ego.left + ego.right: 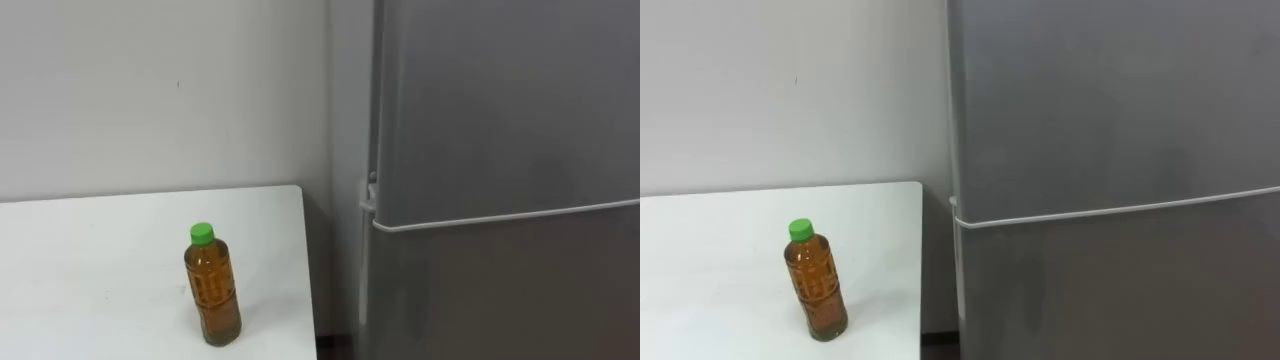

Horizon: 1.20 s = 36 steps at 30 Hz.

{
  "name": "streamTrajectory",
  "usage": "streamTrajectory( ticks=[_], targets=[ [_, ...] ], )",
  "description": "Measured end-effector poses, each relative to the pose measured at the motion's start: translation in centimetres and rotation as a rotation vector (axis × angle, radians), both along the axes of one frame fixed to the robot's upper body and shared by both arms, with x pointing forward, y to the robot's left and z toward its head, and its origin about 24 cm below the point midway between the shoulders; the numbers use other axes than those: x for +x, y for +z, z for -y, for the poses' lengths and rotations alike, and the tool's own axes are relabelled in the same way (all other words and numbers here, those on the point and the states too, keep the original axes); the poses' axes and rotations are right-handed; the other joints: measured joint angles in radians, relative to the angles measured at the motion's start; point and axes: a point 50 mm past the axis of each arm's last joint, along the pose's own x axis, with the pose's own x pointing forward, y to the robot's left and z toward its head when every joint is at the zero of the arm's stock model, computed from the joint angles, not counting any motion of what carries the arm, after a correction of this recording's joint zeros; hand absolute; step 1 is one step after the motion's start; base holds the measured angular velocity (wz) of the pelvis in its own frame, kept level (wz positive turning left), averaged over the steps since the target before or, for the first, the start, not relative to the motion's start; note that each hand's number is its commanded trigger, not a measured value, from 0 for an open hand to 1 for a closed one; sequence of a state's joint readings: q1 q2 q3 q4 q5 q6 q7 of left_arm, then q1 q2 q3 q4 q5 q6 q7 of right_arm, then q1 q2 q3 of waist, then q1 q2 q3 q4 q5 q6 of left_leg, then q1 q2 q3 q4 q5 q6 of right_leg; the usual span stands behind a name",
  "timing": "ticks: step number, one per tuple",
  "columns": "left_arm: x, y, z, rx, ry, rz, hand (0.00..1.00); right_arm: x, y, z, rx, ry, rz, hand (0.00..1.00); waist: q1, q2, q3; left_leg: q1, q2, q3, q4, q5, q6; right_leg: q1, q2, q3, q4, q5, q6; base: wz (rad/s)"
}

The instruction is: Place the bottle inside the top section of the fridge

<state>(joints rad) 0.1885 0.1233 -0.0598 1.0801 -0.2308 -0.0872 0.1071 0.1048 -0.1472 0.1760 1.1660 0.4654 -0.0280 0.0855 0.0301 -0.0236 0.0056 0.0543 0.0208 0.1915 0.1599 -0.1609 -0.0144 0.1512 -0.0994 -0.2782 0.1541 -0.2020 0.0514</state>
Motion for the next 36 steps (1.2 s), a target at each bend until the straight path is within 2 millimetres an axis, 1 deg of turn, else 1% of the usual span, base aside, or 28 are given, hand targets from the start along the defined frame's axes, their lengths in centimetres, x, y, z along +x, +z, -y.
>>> streamTrajectory(
  ticks=[7, 11, 14, 18, 20, 21, 22, 25, 29, 31, 32, 36],
  targets=[
    [0.3, 0.2, -0.2, 0.050, -0.069, 0.007, 0.00, -0.1, 0.0, -0.1, 0.002, 0.050, -0.001, 0.00, -0.001, -0.002, -0.0009, -0.008, 0.000, -0.002, 0.004, 0.000, 0.000, -0.008, 0.000, -0.002, 0.000, 0.000, 0.000, 0.00],
    [0.4, 0.2, -0.2, 0.057, -0.080, 0.015, 0.00, -0.1, 0.0, -0.1, 0.009, 0.054, -0.001, 0.00, 0.000, -0.003, -0.0011, -0.008, 0.000, -0.002, 0.004, 0.000, 0.000, -0.008, 0.000, -0.002, 0.000, 0.000, 0.000, 0.00],
    [0.3, 0.2, -0.3, 0.061, -0.081, 0.013, 0.00, -0.1, 0.0, -0.1, 0.008, 0.062, -0.003, 0.00, 0.000, -0.006, -0.0029, -0.008, 0.000, -0.002, 0.005, 0.000, 0.000, -0.007, 0.000, -0.002, 0.000, 0.000, 0.000, 0.00],
    [0.1, 0.2, -0.5, 0.061, -0.058, 0.006, 0.00, -0.4, -0.1, -0.1, 0.005, 0.071, -0.015, 0.00, 0.002, -0.010, -0.0022, -0.004, 0.000, 0.000, 0.006, 0.000, 0.000, -0.004, 0.000, 0.000, 0.000, 0.000, 0.000, 0.00],
    [0.0, 0.2, -0.7, 0.062, -0.042, 0.003, 0.00, -0.5, -0.1, -0.1, 0.002, 0.075, -0.023, 0.00, 0.001, -0.007, -0.0005, 0.002, 0.000, 0.000, 0.006, -0.001, 0.001, 0.008, 0.000, -0.001, 0.000, 0.000, 0.000, 0.00],
    [-0.2, 0.2, -0.8, 0.064, -0.031, -0.002, 0.00, -0.6, -0.1, -0.1, 0.000, 0.075, -0.028, 0.00, 0.002, -0.003, 0.0024, 0.005, 0.000, 0.000, 0.006, -0.001, 0.001, 0.011, 0.000, -0.001, 0.000, 0.000, 0.000, 0.00],
    [-0.3, 0.2, -0.9, 0.073, -0.023, -0.005, 0.00, -0.7, -0.1, -0.1, -0.004, 0.072, -0.032, 0.00, 0.003, -0.002, 0.0035, 0.008, 0.000, 0.000, 0.006, -0.002, 0.001, 0.011, 0.000, -0.001, 0.000, 0.000, 0.000, 0.00],
    [-0.8, 0.1, -1.1, 0.078, 0.029, -0.024, 0.00, -0.8, -0.1, 0.0, -0.009, 0.068, -0.037, 0.00, 0.002, 0.006, 0.0000, 0.010, 0.000, 0.000, 0.006, -0.003, 0.001, 0.009, 0.000, -0.001, 0.000, 0.000, 0.000, 0.00],
    [-1.2, 0.3, -2.0, 0.106, 0.111, -0.028, 0.00, -1.1, -0.1, 0.3, -0.008, 0.031, -0.039, 0.00, 0.005, 0.010, -0.0014, 0.010, 0.001, -0.002, 0.007, -0.003, 0.001, 0.008, 0.000, 0.000, 0.000, 0.000, 0.000, 0.00],
    [-0.8, 0.7, -3.0, 0.144, 0.181, -0.002, 0.00, -1.0, 0.0, 0.7, -0.013, -0.003, -0.028, 0.00, 0.005, 0.012, -0.0019, 0.010, 0.001, -0.003, 0.009, -0.003, 0.001, 0.008, 0.000, 0.001, 0.000, 0.000, 0.000, 0.00],
    [-0.6, 0.8, -3.2, 0.156, 0.191, 0.008, 0.00, -0.9, 0.0, 0.8, -0.016, -0.007, -0.025, 0.00, 0.005, 0.013, -0.0020, 0.012, 0.001, -0.004, 0.010, -0.003, 0.001, 0.008, 0.000, 0.000, 0.000, 0.000, -0.001, 0.00],
    [1.9, 2.0, -4.3, 0.207, 0.216, 0.120, 0.00, -0.8, 0.1, 1.3, -0.029, 0.006, -0.018, 0.00, 0.004, 0.031, -0.0009, 0.013, 0.001, -0.007, 0.014, -0.003, 0.001, 0.016, 0.000, -0.001, -0.001, 0.001, -0.001, 0.00]
  ],
)
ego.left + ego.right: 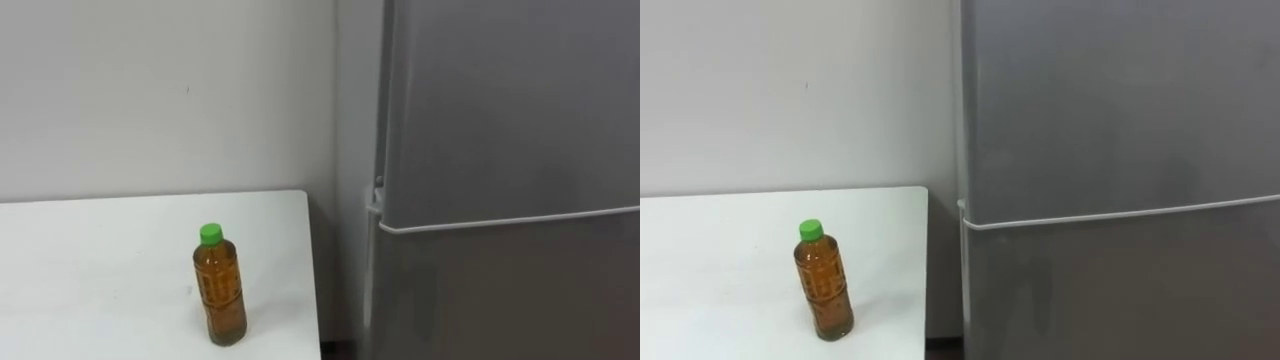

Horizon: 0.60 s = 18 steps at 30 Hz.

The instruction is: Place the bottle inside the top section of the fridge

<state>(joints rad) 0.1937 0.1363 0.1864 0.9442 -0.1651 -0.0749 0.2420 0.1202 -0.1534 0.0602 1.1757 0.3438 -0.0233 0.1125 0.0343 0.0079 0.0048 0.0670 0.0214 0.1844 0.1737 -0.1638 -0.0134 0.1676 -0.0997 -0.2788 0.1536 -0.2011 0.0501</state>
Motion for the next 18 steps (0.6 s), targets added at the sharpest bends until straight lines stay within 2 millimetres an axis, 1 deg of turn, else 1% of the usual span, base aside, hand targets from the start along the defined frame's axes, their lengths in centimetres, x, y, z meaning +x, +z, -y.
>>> streamTrajectory(
  ticks=[1, 2, 3, 4, 5, 7, 8, 9, 11, 13, 14, 15, 16, 17, 18],
  targets=[
    [0.8, 0.4, -0.2, 0.012, 0.000, 0.033, 0.00, 0.0, 0.0, 0.1, 0.000, -0.004, 0.001, 0.00, 0.000, 0.008, 0.0005, 0.004, 0.000, 0.000, -0.002, 0.000, 0.000, 0.006, 0.000, 0.000, 0.000, 0.000, 0.000, 0.00],
    [1.1, 0.5, -0.2, 0.015, 0.000, 0.047, 0.00, 0.0, 0.0, 0.1, 0.000, -0.005, 0.000, 0.00, 0.000, 0.012, 0.0016, 0.007, 0.000, 0.000, -0.004, 0.000, 0.000, 0.007, 0.000, 0.000, -0.001, 0.000, 0.000, 0.00],
    [1.7, 0.9, -0.5, 0.024, 0.004, 0.076, 0.00, -0.1, 0.0, 0.2, -0.002, -0.006, 0.001, 0.00, -0.001, 0.021, 0.0013, 0.012, 0.000, 0.000, -0.004, -0.001, 0.000, 0.010, 0.000, 0.001, 0.000, 0.000, 0.000, 0.00],
    [2.6, 1.5, -0.8, 0.040, 0.013, 0.123, 0.00, -0.1, 0.1, 0.3, 0.001, -0.017, 0.006, 0.00, -0.003, 0.021, -0.0015, 0.012, 0.000, -0.001, -0.003, -0.001, 0.000, 0.010, 0.000, 0.000, 0.000, 0.000, 0.000, 0.00],
    [3.1, 2.0, -1.0, 0.052, 0.016, 0.155, 0.00, -0.1, 0.1, 0.4, 0.001, -0.022, 0.011, 0.00, -0.003, 0.023, -0.0001, 0.011, 0.000, -0.001, -0.002, -0.001, 0.000, 0.009, 0.001, 0.000, 0.000, 0.000, 0.000, 0.00],
    [5.4, 4.0, -1.9, 0.115, 0.004, 0.276, 0.00, 0.0, 0.2, 0.6, -0.014, 0.003, 0.013, 0.00, 0.000, 0.030, -0.0005, 0.004, 0.001, 0.002, 0.001, -0.001, 0.000, 0.005, 0.001, 0.002, 0.000, 0.000, 0.000, 0.00],
    [5.8, 4.4, -2.0, 0.128, 0.000, 0.300, 0.00, 0.0, 0.2, 0.7, -0.017, 0.009, 0.013, 0.00, 0.001, 0.028, 0.0005, 0.004, 0.001, 0.003, 0.001, -0.001, 0.000, 0.004, 0.001, 0.002, -0.001, 0.000, 0.000, -0.05],
    [6.5, 5.0, -2.3, 0.146, -0.007, 0.334, 0.00, 0.1, 0.3, 0.8, -0.020, 0.014, 0.014, 0.00, 0.004, 0.036, -0.0024, 0.007, 0.001, 0.007, 0.000, -0.001, 0.001, 0.004, 0.001, 0.002, -0.002, 0.000, 0.001, -0.06],
    [7.6, 6.2, -2.4, 0.170, -0.013, 0.398, 0.00, 0.2, 0.3, 0.7, -0.021, 0.017, 0.019, 0.00, 0.002, 0.038, -0.0035, 0.007, 0.000, 0.008, 0.000, -0.002, 0.001, 0.003, 0.001, 0.002, -0.003, -0.001, 0.001, -0.02],
    [8.9, 8.1, -2.7, 0.200, -0.017, 0.493, 0.00, 0.4, 0.3, 0.7, -0.029, 0.046, 0.024, 0.00, 0.003, 0.045, -0.0082, 0.008, 0.000, 0.005, -0.001, -0.001, 0.000, 0.002, 0.000, 0.001, -0.003, -0.001, 0.001, 0.00],
    [9.1, 8.5, -2.9, 0.208, -0.015, 0.512, 0.00, 0.4, 0.4, 0.8, -0.031, 0.048, 0.028, 0.00, 0.002, 0.042, -0.0070, 0.008, 0.000, 0.003, -0.002, -0.001, 0.000, 0.002, 0.000, 0.002, -0.003, -0.001, 0.001, 0.00],
    [9.6, 9.5, -3.1, 0.229, -0.017, 0.558, 0.00, 0.5, 0.4, 0.8, -0.032, 0.044, 0.033, 0.00, 0.001, 0.043, -0.0073, 0.007, -0.001, 0.000, -0.002, -0.001, 0.000, 0.003, 0.000, 0.001, -0.005, -0.001, 0.002, 0.06],
    [10.3, 10.8, -3.2, 0.249, -0.028, 0.615, 0.00, 0.3, 0.4, 0.9, -0.035, 0.036, 0.032, 0.00, 0.001, 0.041, -0.0057, 0.006, -0.002, -0.002, -0.002, -0.001, 0.000, 0.006, 0.000, 0.001, -0.006, -0.001, 0.002, 0.06],
    [10.6, 11.4, -3.3, 0.260, -0.033, 0.641, 0.00, 0.2, 0.4, 0.9, -0.037, 0.033, 0.031, 0.00, 0.002, 0.040, -0.0056, 0.006, -0.002, -0.002, -0.002, -0.001, 0.000, 0.006, -0.001, 0.001, -0.006, -0.001, 0.002, 0.04],
    [11.0, 12.5, -3.6, 0.282, -0.033, 0.688, 0.00, 0.2, 0.4, 1.0, -0.039, 0.023, 0.031, 0.00, 0.007, 0.041, -0.0057, 0.007, -0.003, -0.002, -0.003, -0.001, 0.000, 0.006, -0.001, 0.001, -0.006, -0.002, 0.002, 0.00]
  ],
)
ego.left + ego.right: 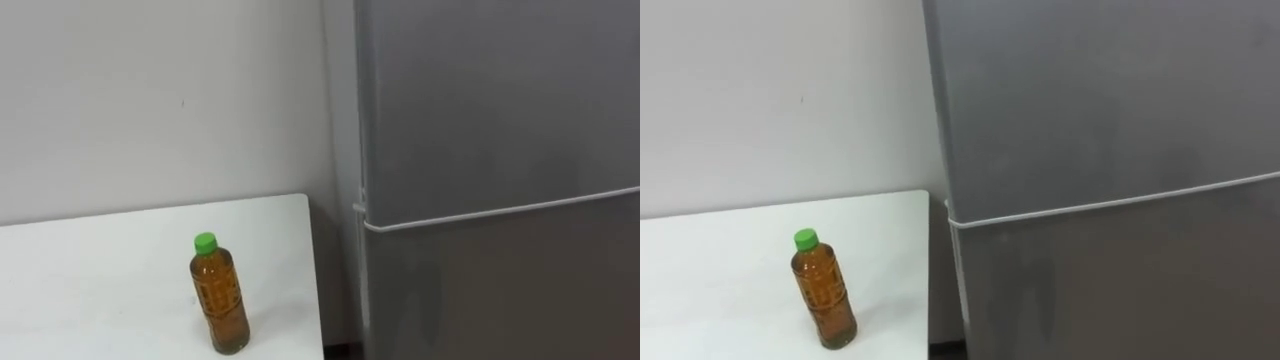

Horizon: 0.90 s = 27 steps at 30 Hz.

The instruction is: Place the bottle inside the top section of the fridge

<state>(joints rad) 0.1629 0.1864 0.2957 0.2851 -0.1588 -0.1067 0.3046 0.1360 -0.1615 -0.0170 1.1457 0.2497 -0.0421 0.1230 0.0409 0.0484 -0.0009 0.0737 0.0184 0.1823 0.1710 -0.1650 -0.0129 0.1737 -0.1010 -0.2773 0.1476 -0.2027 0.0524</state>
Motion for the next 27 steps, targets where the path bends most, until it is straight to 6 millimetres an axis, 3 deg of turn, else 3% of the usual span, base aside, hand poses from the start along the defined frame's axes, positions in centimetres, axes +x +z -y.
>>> streamTrajectory(
  ticks=[7, 10, 20, 27],
  targets=[
    [1.6, 6.9, 0.1, 0.108, -0.011, 0.287, 0.00, -0.2, 0.0, 0.0, -0.005, 0.009, 0.000, 0.00, -0.007, -0.002, 0.0016, 0.000, -0.001, -0.004, 0.001, 0.000, 0.000, 0.000, 0.000, -0.002, 0.000, 0.000, 0.000, 0.00],
    [2.3, 8.8, 0.6, 0.131, -0.031, 0.372, 0.00, -0.2, 0.0, 0.0, -0.006, 0.012, -0.004, 0.00, -0.009, 0.001, 0.0018, -0.002, 0.000, -0.007, 0.004, 0.000, 0.000, -0.001, 0.000, -0.003, 0.003, 0.000, 0.000, 0.00],
    [4.4, 12.7, 2.3, 0.139, -0.156, 0.523, 0.00, 0.0, -0.2, -0.7, 0.008, 0.011, -0.015, 0.00, -0.036, -0.007, 0.0041, -0.013, -0.002, -0.020, 0.012, 0.000, 0.001, -0.001, 0.000, -0.010, 0.002, 0.000, 0.000, 0.03],
    [6.7, 15.7, 5.6, 0.071, -0.370, 0.657, 0.00, 0.1, -0.2, -0.8, 0.013, 0.011, -0.013, 0.00, -0.047, -0.007, 0.0038, -0.011, -0.001, -0.018, 0.012, 0.000, 0.001, -0.001, 0.000, -0.008, 0.003, 0.000, 0.000, 0.00]
  ],
)
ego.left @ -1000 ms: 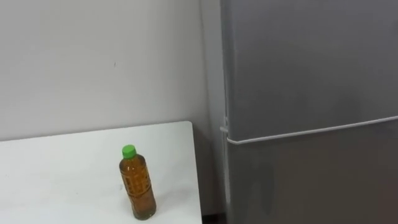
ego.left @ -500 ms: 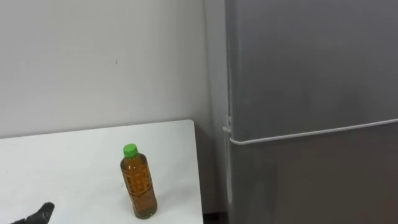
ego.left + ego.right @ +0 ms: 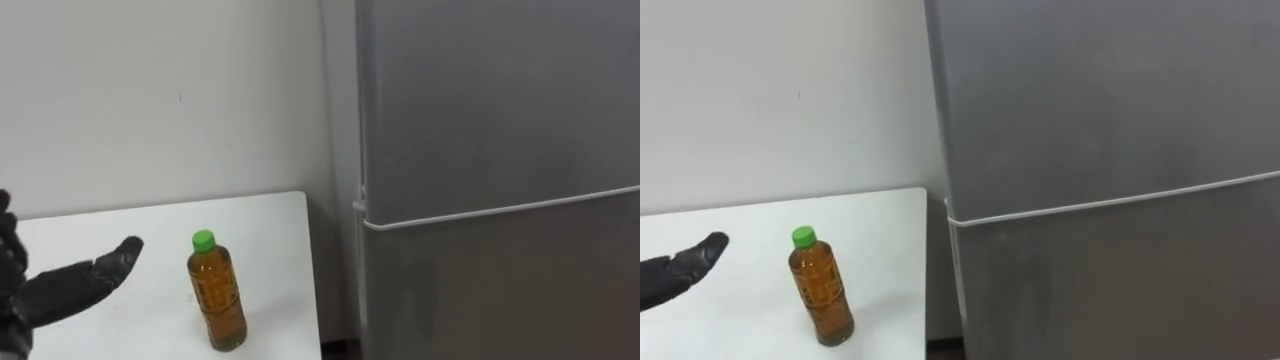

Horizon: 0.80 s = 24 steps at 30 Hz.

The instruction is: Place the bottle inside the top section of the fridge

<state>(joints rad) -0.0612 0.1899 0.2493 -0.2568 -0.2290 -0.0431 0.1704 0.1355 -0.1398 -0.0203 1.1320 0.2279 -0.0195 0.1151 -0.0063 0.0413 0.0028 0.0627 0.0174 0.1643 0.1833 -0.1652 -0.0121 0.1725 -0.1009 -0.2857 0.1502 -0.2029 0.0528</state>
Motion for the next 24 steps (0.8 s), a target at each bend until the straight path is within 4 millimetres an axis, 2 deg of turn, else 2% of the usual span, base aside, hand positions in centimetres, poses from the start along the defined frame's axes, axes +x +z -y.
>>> streamTrajectory(
  ticks=[6, 12, 15, 18, 24],
  targets=[
    [0.4, 0.8, 2.3, -0.016, -0.178, 0.021, 0.00, 0.1, -0.1, -0.4, 0.022, -0.001, -0.004, 0.00, -0.037, -0.005, 0.0012, 0.000, 0.001, 0.013, -0.002, 0.000, 0.000, 0.001, 0.000, 0.011, 0.002, 0.000, 0.000, -0.03],
    [0.4, 1.9, 4.7, 0.024, -0.338, 0.044, 0.00, 0.4, -0.2, -0.7, 0.033, 0.004, -0.013, 0.00, -0.071, -0.004, -0.0026, 0.000, 0.002, 0.013, -0.001, 0.000, 0.000, 0.000, 0.001, 0.013, 0.003, 0.000, 0.000, 0.00],
    [0.8, 2.4, 5.9, 0.036, -0.410, 0.059, 0.00, 0.4, -0.2, -0.7, 0.032, 0.003, -0.018, 0.00, -0.075, 0.001, -0.0053, 0.000, 0.002, 0.013, 0.001, 0.000, 0.000, 0.000, 0.001, 0.013, 0.003, 0.000, 0.000, 0.00],
    [1.2, 3.0, 7.0, 0.024, -0.486, 0.080, 0.00, 0.3, -0.2, -0.8, 0.036, 0.001, -0.026, 0.00, -0.077, 0.001, -0.0047, 0.001, 0.003, 0.014, 0.001, 0.000, 0.000, 0.000, 0.001, 0.010, 0.004, 0.000, 0.000, 0.00],
    [1.3, 2.6, 8.7, 0.006, -0.573, 0.058, 0.00, 0.4, -0.2, -1.0, 0.041, 0.006, -0.025, 0.00, -0.083, 0.003, -0.0037, 0.002, 0.003, 0.017, -0.001, 0.000, 0.000, 0.000, 0.001, 0.011, 0.004, 0.000, 0.000, 0.00]
  ],
)
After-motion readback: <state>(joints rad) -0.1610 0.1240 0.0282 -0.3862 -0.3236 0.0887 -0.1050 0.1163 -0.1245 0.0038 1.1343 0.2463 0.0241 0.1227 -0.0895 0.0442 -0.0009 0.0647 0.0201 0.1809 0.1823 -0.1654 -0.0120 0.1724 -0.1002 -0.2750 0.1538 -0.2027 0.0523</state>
